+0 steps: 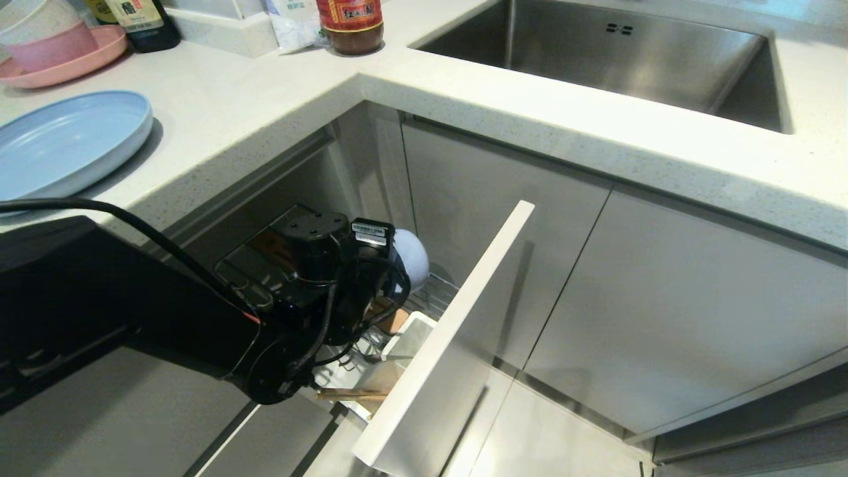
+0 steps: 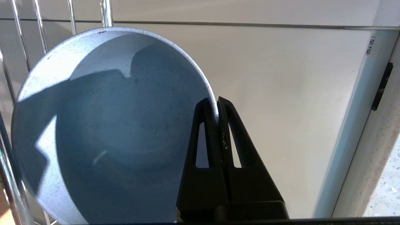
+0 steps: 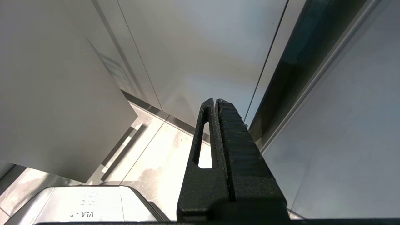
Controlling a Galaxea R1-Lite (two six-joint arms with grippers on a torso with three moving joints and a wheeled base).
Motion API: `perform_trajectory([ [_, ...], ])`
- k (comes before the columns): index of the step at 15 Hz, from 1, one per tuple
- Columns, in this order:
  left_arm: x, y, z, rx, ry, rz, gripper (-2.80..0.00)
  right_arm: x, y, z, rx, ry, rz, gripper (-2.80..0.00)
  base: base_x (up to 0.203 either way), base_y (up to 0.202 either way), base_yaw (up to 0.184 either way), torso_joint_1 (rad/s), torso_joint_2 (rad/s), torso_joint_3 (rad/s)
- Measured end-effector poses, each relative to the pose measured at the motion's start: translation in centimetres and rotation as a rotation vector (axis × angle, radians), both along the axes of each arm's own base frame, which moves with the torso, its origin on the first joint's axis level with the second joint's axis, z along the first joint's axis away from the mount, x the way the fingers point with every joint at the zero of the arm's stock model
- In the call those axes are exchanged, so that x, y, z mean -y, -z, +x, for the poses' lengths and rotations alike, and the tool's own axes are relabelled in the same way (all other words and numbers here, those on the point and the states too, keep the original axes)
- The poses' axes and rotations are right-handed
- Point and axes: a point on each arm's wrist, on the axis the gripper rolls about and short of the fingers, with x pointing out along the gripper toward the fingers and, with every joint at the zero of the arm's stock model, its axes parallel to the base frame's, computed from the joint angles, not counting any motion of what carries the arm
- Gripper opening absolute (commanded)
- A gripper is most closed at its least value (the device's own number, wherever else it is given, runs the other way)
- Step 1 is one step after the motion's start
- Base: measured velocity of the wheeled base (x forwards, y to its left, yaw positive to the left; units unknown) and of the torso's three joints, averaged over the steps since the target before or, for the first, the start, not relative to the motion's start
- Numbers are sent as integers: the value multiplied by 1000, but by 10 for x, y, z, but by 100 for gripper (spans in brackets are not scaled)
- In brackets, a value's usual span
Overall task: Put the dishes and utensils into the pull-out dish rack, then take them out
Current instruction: Pick up the bowl and place it in the cupboard
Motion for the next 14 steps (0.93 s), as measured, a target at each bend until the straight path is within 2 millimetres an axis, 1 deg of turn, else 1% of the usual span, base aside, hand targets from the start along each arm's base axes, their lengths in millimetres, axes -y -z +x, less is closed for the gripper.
perform_trajectory([
  [10,3,13,4,-36,0,8,-280,0,0,0,0,0,0,-280,0,0,0,0,0,0],
  [11,3,13,4,-36,0,8,0,0,0,0,0,0,0,-280,0,0,0,0,0,0],
  [14,3,13,5,-39,3,8,0,0,0,0,0,0,0,-280,0,0,0,0,0,0],
])
